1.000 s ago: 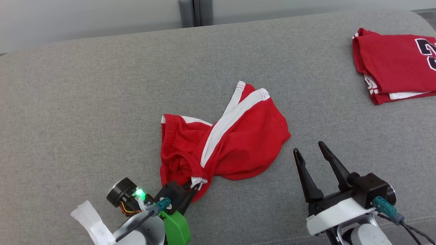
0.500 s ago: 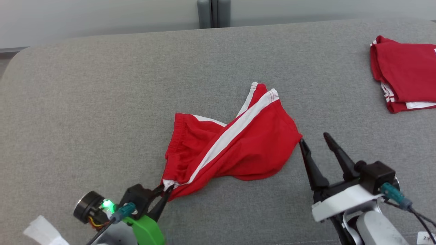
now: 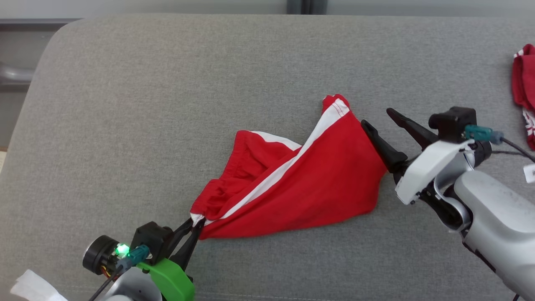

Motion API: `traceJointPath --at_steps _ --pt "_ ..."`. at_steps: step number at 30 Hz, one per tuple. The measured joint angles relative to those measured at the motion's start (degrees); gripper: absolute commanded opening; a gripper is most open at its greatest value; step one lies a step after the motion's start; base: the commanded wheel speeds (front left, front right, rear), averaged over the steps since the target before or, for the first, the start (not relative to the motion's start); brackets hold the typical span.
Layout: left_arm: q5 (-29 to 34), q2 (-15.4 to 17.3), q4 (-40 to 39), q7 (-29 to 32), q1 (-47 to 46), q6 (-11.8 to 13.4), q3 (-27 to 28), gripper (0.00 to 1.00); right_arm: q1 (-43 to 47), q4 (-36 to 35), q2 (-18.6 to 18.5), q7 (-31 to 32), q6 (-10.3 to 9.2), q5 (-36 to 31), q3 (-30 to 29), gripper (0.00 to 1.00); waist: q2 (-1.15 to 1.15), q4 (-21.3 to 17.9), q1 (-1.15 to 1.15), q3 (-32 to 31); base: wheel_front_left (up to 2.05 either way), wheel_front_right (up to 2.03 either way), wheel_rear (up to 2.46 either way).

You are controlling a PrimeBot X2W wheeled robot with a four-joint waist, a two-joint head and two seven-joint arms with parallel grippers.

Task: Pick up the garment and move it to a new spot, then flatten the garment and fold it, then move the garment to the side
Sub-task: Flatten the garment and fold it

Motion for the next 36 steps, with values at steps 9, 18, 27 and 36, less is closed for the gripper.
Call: traceJointPath --at_steps 9,18,27,36 --pt "0.8 -3.0 3.9 -1.9 -3.3 -1.9 -2.1 0.00 -13.4 7.1 -2.7 4.7 0.00 8.7 14.5 1.00 0.00 4.4 0.00 2.6 0.00 0.00 0.00" --pt "1.2 -5.2 6.4 -2.7 -5.3 -3.0 -3.7 0.00 -18.5 14.1 -2.0 1.5 0.00 11.5 25.7 0.35 0.00 7.4 0.00 4.3 0.00 0.00 0.00" --pt "1.0 -5.3 7.0 -4.7 -7.1 -3.2 -2.8 0.00 -23.8 16.0 -1.5 -4.9 0.01 12.6 29.8 0.00 0.00 6.6 0.00 5.1 0.00 0.00 0.00" --pt "-6.6 -5.1 4.7 -3.7 -22.6 -8.0 4.3 0.00 -35.2 10.3 -7.4 -5.7 0.02 7.6 14.6 0.00 0.00 2.8 0.00 7.2 0.00 0.00 0.00"
